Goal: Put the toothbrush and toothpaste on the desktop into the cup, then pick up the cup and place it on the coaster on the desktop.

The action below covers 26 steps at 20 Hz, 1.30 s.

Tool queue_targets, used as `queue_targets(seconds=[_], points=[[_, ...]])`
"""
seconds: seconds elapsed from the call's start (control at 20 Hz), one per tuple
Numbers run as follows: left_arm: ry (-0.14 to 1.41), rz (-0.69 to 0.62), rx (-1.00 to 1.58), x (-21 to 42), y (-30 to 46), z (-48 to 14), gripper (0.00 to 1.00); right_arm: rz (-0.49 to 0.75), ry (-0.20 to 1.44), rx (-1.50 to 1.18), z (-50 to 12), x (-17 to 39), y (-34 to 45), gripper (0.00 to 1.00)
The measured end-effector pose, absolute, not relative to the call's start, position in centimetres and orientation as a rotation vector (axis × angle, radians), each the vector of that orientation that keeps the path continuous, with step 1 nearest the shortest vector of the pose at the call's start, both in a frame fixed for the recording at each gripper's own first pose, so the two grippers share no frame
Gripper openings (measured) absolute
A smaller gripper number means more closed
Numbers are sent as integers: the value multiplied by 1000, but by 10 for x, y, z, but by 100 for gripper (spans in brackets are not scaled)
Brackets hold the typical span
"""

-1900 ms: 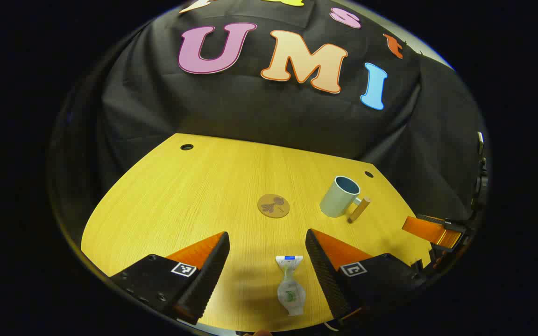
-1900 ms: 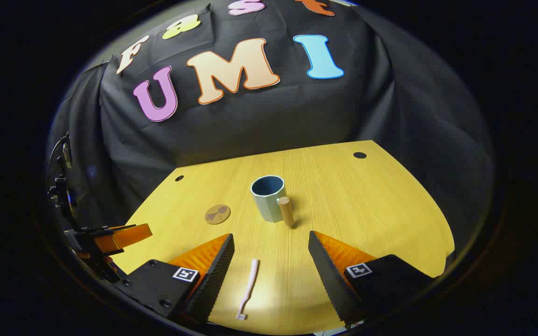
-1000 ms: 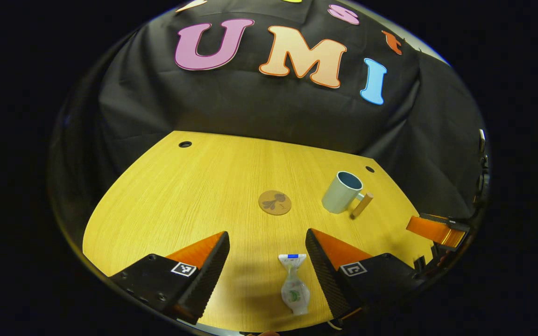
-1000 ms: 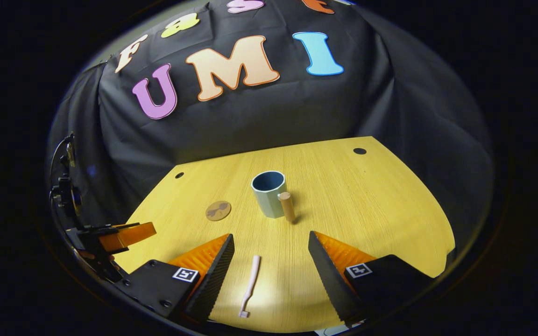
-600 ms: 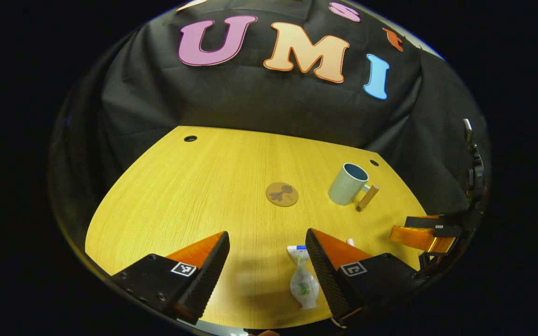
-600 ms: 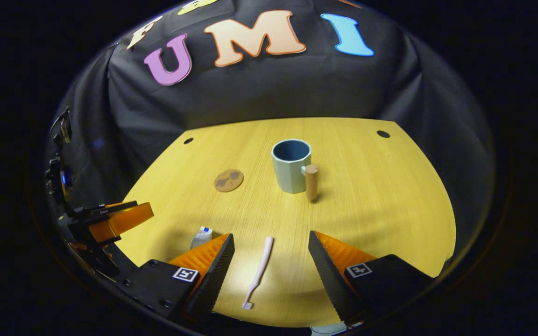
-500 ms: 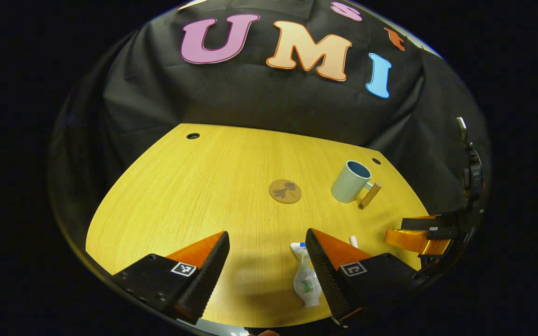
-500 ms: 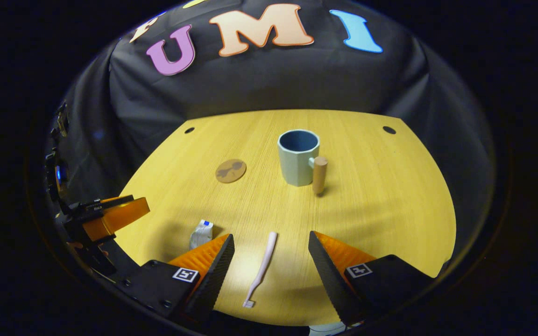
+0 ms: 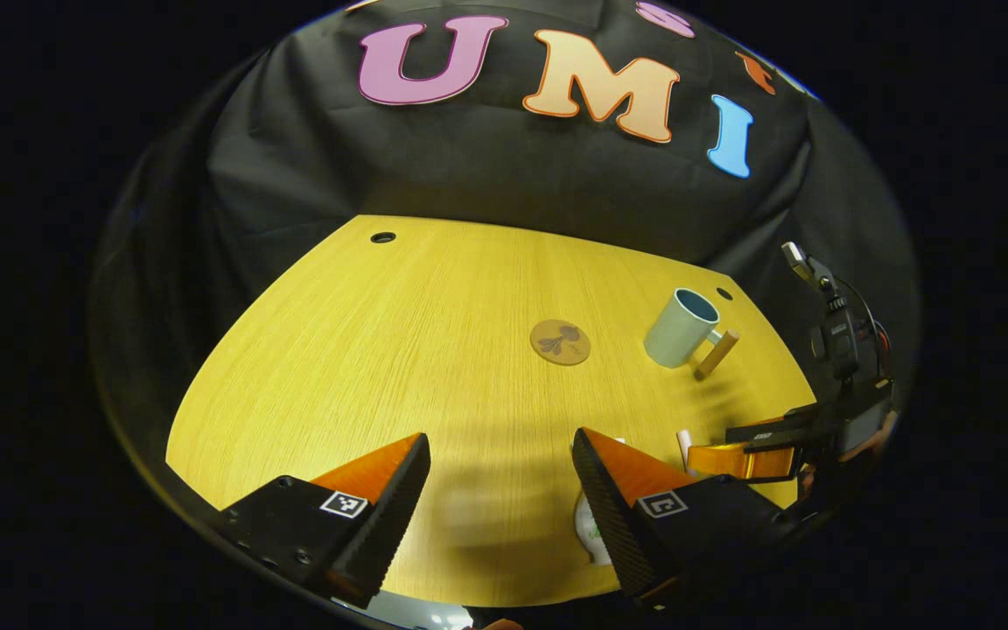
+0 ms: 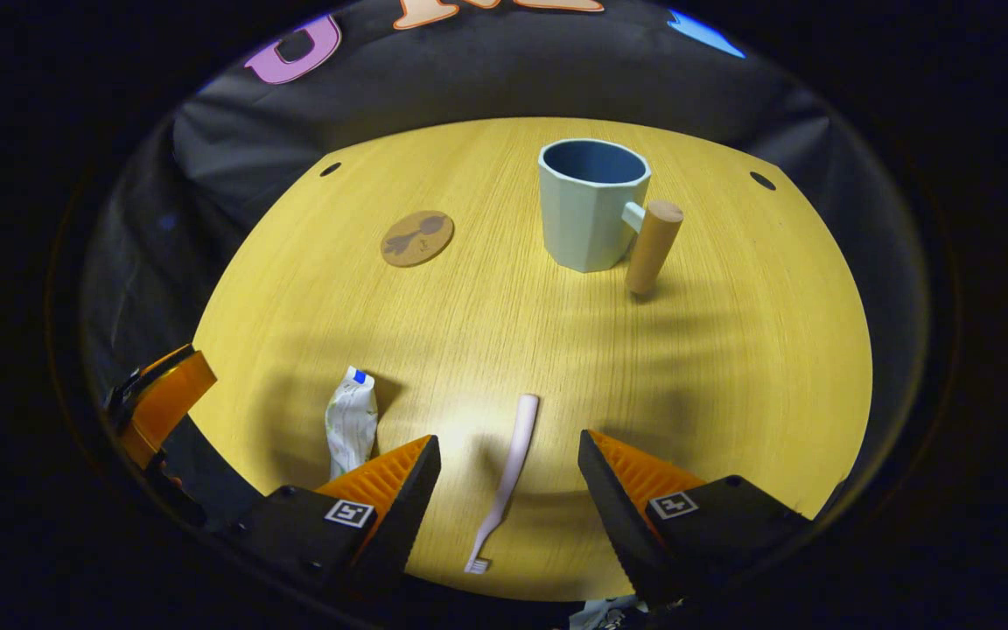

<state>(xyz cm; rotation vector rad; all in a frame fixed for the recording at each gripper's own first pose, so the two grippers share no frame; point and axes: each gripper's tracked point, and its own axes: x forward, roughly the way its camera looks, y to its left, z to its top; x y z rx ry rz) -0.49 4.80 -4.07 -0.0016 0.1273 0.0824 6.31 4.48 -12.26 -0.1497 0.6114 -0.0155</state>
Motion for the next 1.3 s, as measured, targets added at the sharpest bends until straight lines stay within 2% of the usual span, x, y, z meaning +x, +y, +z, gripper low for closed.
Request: queue_targets(seconds=[0.05,0.1,0.2,0.3,0.55,0.6,0.65,0.75,0.8,0.85,0.95,1.3], points=[[133,81,-3,-4,47,-43,96,-26,626,-150,-125,66,43,97],[137,81,-3,-3,48,-42,95,-39,643,-150,-128,69,41,89],[147,77,1,-1,47,-44,95,-62,667,-162,-135,75,37,88],[153,71,8,2,45,-45,95,-80,677,-148,-138,80,37,80],[175,56,20,7,41,-47,95,-109,705,-133,-145,85,33,46],[179,54,19,7,41,-47,95,-111,710,-130,-145,85,34,58],[182,52,20,8,40,-47,95,-116,713,-133,-147,85,33,43],[189,56,22,10,41,-48,95,-116,728,-134,-149,85,34,22],[190,58,19,10,41,-47,95,-130,730,-137,-150,85,31,22],[192,58,15,12,41,-47,95,-127,734,-124,-149,85,32,17],[201,55,13,13,39,-47,95,-124,745,-113,-148,84,31,13],[311,22,21,14,20,-65,95,-104,727,-118,-148,83,31,7]])
